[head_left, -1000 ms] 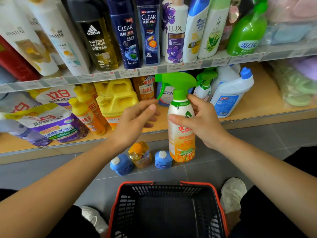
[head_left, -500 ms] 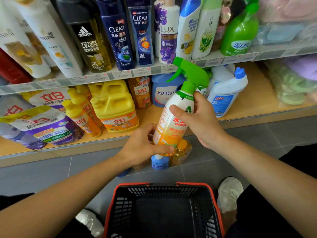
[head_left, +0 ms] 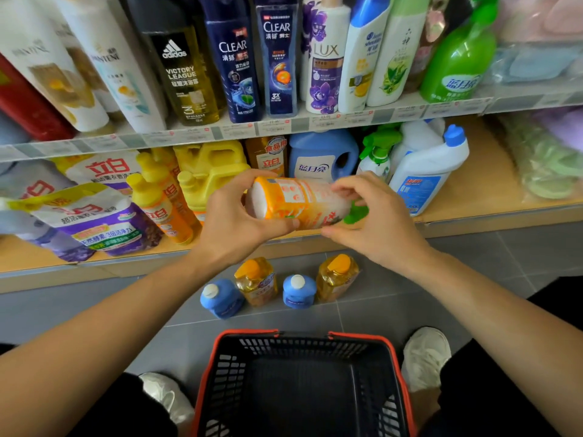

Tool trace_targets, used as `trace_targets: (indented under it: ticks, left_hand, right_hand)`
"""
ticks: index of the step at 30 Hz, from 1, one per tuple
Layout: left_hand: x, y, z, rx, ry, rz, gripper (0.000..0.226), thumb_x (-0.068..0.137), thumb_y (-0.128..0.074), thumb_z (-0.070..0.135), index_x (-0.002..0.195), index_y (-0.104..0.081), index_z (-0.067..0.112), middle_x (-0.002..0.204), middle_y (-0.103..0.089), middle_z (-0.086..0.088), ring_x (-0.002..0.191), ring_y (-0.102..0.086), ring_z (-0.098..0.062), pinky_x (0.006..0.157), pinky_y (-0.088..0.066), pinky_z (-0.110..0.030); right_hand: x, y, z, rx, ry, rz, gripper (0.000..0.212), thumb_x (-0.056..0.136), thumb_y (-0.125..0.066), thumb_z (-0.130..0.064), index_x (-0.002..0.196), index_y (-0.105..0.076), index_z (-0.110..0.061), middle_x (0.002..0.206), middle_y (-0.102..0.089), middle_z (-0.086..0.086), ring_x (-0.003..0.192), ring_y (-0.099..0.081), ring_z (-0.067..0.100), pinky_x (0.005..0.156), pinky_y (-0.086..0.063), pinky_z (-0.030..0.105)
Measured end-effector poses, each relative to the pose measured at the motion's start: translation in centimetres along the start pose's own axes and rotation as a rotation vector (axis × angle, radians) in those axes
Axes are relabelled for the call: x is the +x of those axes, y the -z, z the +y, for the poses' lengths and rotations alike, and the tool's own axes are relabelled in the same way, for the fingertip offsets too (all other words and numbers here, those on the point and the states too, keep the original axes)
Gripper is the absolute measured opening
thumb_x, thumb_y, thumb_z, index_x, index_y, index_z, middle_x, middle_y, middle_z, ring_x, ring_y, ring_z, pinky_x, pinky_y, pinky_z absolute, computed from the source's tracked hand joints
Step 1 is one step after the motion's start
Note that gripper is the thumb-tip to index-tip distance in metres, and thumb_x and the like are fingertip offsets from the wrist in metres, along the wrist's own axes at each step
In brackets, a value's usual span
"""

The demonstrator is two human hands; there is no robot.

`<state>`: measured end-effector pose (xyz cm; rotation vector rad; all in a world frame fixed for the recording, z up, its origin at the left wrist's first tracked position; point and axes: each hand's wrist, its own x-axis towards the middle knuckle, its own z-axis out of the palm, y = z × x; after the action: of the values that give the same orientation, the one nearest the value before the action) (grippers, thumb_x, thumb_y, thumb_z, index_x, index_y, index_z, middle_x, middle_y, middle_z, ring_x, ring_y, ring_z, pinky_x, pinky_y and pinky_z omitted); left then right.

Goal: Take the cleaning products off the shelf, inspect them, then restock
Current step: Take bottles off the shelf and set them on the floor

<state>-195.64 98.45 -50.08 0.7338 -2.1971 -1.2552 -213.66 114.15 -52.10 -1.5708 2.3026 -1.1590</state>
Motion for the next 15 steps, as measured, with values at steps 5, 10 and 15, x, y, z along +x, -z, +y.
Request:
trace_targets:
  ticks: [5, 10, 15]
  left_hand:
    - [-1.2, -0.5, 1.2, 0.005, -0.125, -0.058, 0.068, 0.059, -0.092, 0.039, 0.12, -0.062, 0.026, 0.113, -0.067, 0.012, 0.108, -0.064, -0.004, 0.081, -0.056, -0.02]
    - [-1.4, 0.0, 1.4, 0.061, -0.185, -0.108, 0.076, 0.067, -0.086, 0.051, 0.134, -0.059, 0.025, 0.125, -0.063, 0.013, 0.119, -0.058, -0.001, 0.094, -0.053, -0.025]
    - [-1.9, 0.2, 0.9, 0.197, -0.47, -0.068, 0.068, 0.086, -0.078, 0.032, 0.144, -0.053, 0.006, 0.144, -0.055, -0.01, 0.137, -0.05, -0.016, 0.107, -0.048, -0.037]
  right_hand:
    - [0.3, -1.5, 0.5, 0.098, 0.099, -0.177, 0.093, 0.061, -0.093, -0.045, 0.141, -0.05, -0.026, 0.126, -0.05, -0.02, 0.114, -0.049, -0.007, 0.095, -0.035, 0.006]
    - [0.1, -1.9, 0.2, 0.259, 0.082, -0.182, 0.084, 0.061, -0.096, -0.035, 0.134, -0.056, -0.025, 0.122, -0.063, -0.012, 0.115, -0.058, 0.0, 0.094, -0.047, 0.016]
    - [-0.1, -2.0, 0.0, 0.315, 0.017, -0.153, 0.083, 0.062, -0.097, -0.022, 0.134, -0.055, -0.016, 0.121, -0.063, -0.007, 0.114, -0.06, 0.002, 0.095, -0.048, 0.017]
